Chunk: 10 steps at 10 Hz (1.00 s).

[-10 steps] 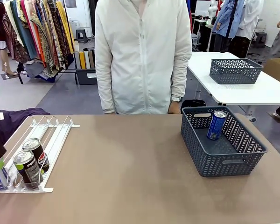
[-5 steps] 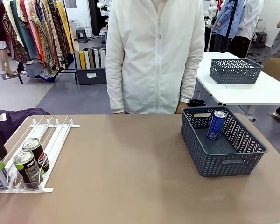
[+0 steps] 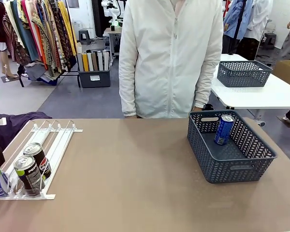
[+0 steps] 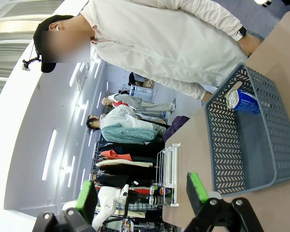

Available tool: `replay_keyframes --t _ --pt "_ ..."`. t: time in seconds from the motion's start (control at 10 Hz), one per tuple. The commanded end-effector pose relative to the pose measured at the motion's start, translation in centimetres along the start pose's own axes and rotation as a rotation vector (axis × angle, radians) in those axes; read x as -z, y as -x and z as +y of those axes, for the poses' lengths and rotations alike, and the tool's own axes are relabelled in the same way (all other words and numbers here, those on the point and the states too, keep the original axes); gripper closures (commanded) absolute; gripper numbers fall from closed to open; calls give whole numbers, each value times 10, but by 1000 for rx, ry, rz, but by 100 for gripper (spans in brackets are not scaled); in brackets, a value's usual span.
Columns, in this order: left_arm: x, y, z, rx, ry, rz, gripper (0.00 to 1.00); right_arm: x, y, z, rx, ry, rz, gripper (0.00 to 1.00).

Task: Retrieve and store the cans from the dispenser.
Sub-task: Pick up the last remaining can from one row of the Automatic Can Dispenser and place it in the middle of the table.

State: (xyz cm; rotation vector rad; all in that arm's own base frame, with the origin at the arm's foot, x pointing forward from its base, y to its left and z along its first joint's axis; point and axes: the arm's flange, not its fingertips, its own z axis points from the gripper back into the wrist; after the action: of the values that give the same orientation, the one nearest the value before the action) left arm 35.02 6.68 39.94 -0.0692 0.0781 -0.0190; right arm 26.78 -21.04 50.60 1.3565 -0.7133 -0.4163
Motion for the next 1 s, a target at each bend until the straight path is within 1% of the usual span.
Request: replay_keyframes --t 0.0,0.1,0.3,0.4,0.5,0.6,0.8,0.9 --pt "28 48 -11 3 -15 -40 100 3 -2 3 -11 -26 -16 0" --pt "21 50 -13 13 -30 -57 100 3 -2 3 -11 -26 -16 0" --pt "-15 62 -17 29 -52 -90 100 3 -2 3 -11 -26 -16 0" --pt "-47 73 -15 46 -44 -103 100 3 -2 3 -11 -26 -16 0" --pt "-70 82 -15 59 -29 -131 100 3 -2 3 -11 -26 -16 0" --pt "-108 98 -12 109 -27 -152 100 3 -2 3 -11 -26 -16 0" --pt "-143 116 -1 101 19 -309 100 3 -2 3 -11 -26 -16 0" --pt "-150 124 6 86 53 -362 100 3 -2 3 -11 -26 -16 0"
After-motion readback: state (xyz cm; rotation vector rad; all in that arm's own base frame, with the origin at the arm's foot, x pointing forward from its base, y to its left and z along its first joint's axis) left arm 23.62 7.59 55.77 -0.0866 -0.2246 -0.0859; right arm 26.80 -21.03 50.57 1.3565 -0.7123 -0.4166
